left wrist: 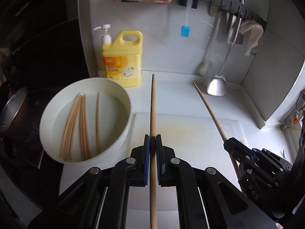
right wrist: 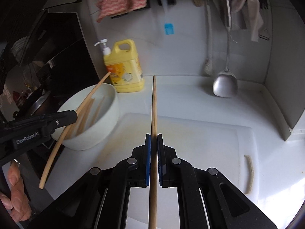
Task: Organize utensils
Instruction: 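Carry both held chopsticks over the white water basin, then open both tools to drop the chopsticks into the basin water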
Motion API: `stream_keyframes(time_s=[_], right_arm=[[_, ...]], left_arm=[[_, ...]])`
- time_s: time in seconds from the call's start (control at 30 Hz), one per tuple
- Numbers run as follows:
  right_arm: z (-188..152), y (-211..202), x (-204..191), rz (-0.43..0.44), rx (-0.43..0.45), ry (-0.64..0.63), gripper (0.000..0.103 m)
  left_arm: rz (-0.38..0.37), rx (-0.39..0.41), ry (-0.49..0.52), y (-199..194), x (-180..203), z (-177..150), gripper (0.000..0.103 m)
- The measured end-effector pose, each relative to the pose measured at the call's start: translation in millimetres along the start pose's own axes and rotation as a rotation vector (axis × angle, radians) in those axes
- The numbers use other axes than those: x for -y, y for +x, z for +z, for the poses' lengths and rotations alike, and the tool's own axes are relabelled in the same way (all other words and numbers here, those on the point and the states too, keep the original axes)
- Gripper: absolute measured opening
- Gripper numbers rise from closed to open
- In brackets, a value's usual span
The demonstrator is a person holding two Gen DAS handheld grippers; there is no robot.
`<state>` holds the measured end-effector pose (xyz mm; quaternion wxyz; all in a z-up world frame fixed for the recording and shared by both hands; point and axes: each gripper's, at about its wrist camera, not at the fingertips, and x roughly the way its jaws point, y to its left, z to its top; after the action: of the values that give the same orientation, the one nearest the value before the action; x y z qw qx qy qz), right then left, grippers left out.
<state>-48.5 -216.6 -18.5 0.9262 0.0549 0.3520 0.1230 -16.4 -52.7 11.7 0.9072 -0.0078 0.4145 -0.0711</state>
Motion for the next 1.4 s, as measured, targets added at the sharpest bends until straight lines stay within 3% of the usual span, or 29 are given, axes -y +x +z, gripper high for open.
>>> stream_keyframes(time_s=[0.13,0.33,0.57,1.0,1.4], right_arm=[[22.9,20.7,-53.8,0.078,-0.023,-0.022,0.006],[54.5,73.6,-129.8,0.091,-0.046,-0.054,0.006],[64.9,140.7,-168.4,0.084,-0.112,-0.003,0.006],[62.2,210.3,-172.5,0.089,-0.257,0.021,0.006],[62.3,239.1,-169.6,0.091,-0.294,-0.006,0.006]], left_arm=[[0.021,-0.014,-0.053,-6.2,-54.1,8.5,0.007],[0.051,-0.028,-0.112,10.4,-148.9,30.4,0.007],[0.054,-0.089,-0.107,52.9,-219.3,47.1,0.007],[0.039,-0.196,-0.158,110.5,-237.4,43.9,0.007],[0.07,-0.246,-0.196,141.6,-239.3,46.5,0.007]])
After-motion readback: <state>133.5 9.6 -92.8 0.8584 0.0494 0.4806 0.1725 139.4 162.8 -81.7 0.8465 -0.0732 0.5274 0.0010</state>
